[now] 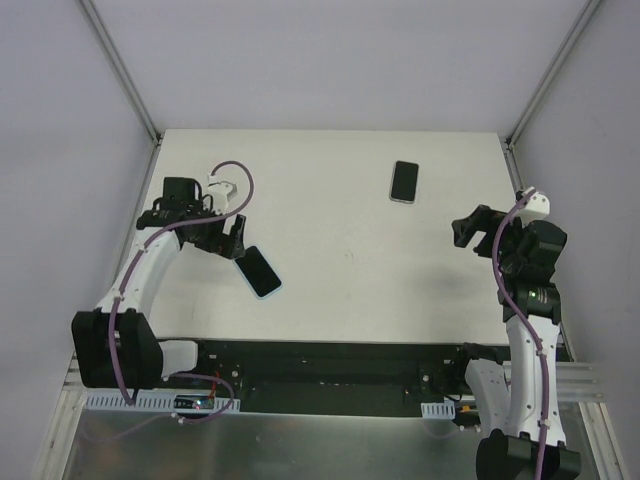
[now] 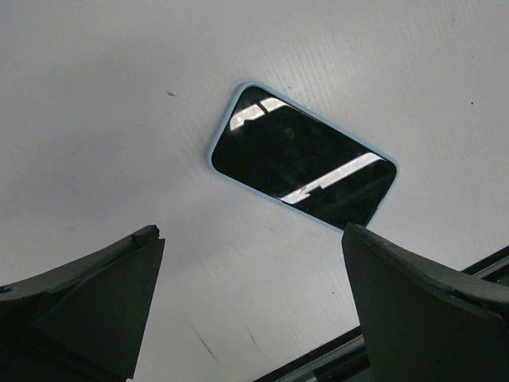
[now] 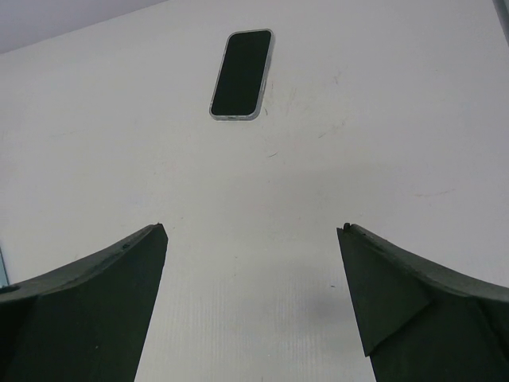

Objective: Take the phone out of the phone case
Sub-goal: Pick up the phone at the center of the board.

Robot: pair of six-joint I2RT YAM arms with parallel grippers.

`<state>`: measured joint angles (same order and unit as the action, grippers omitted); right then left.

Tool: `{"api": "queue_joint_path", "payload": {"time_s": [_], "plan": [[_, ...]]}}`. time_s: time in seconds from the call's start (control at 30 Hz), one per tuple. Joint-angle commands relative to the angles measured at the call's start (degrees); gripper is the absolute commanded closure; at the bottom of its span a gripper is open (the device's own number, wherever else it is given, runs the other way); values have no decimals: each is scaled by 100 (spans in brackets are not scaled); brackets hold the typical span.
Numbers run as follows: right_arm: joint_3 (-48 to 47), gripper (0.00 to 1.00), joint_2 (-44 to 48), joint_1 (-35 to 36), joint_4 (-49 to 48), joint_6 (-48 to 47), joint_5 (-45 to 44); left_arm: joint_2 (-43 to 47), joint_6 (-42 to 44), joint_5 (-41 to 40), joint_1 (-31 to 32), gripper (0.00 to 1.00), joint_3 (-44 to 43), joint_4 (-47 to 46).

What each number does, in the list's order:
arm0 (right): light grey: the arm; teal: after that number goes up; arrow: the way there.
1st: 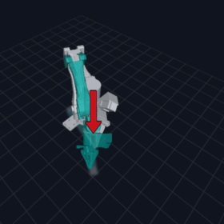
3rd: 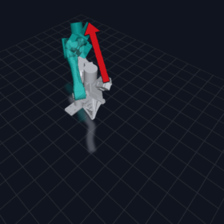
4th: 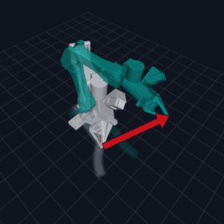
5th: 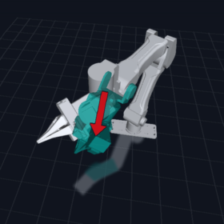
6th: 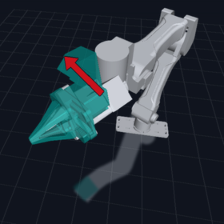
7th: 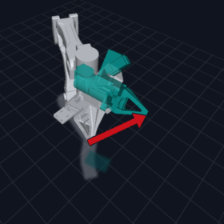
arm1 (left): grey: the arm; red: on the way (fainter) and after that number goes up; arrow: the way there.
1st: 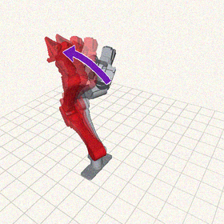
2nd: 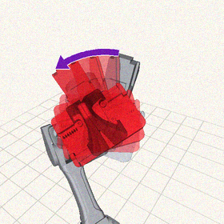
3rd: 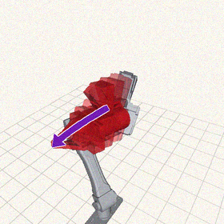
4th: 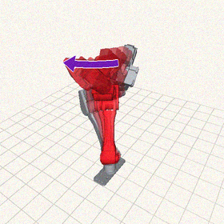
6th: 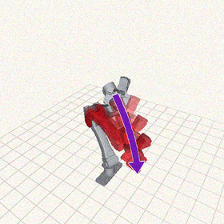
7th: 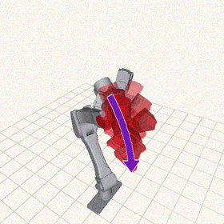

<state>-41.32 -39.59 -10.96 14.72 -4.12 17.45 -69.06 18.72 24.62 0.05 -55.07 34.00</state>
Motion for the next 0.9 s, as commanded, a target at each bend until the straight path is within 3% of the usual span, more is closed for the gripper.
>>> {"api": "queue_joint_path", "payload": {"time_s": [0.0,0.43,0.87], "plan": [[54,1,-22,-46,-268,-98,179,-650,-640,-282,179,0,-416,142],[63,1,-48,-46,-259,-89,311,-2743,-1046,-968,618,0,-1243,326],[63,1,-75,-46,-250,-107,373,-3105,-765,-731,961,0,-1349,784]]}}
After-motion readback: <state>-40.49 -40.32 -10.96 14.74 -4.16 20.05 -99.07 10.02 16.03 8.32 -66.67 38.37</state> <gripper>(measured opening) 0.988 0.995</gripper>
